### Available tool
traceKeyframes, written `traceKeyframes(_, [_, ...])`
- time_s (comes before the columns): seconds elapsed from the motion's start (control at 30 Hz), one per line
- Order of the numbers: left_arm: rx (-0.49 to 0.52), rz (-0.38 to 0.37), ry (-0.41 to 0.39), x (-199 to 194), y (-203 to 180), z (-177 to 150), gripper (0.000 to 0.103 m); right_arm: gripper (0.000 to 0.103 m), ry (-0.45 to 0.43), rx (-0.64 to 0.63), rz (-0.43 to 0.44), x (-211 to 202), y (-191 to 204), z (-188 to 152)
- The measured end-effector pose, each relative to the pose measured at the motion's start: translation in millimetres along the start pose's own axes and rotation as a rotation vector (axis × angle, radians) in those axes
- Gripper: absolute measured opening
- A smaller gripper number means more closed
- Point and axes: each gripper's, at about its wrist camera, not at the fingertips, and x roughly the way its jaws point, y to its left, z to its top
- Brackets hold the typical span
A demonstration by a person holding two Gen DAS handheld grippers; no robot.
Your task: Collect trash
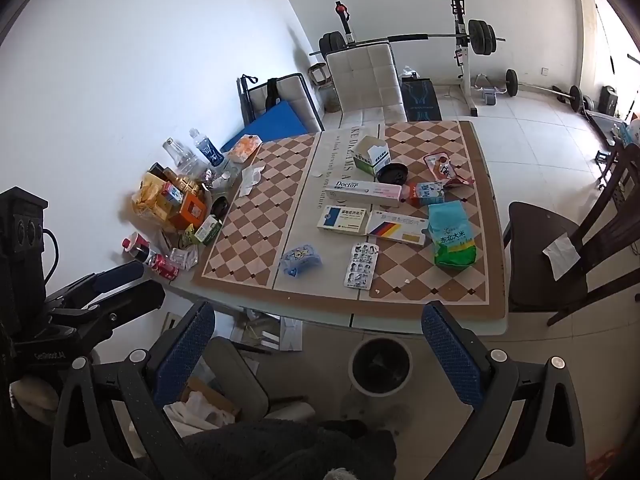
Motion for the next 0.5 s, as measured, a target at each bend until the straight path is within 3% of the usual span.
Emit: traceKeyframes(0.5, [-0.002,-0.003,-0.005,-1.7,2.1,0.0,0.103,0.103,0.000,0.003,0.000,2.1,2.9,0.5])
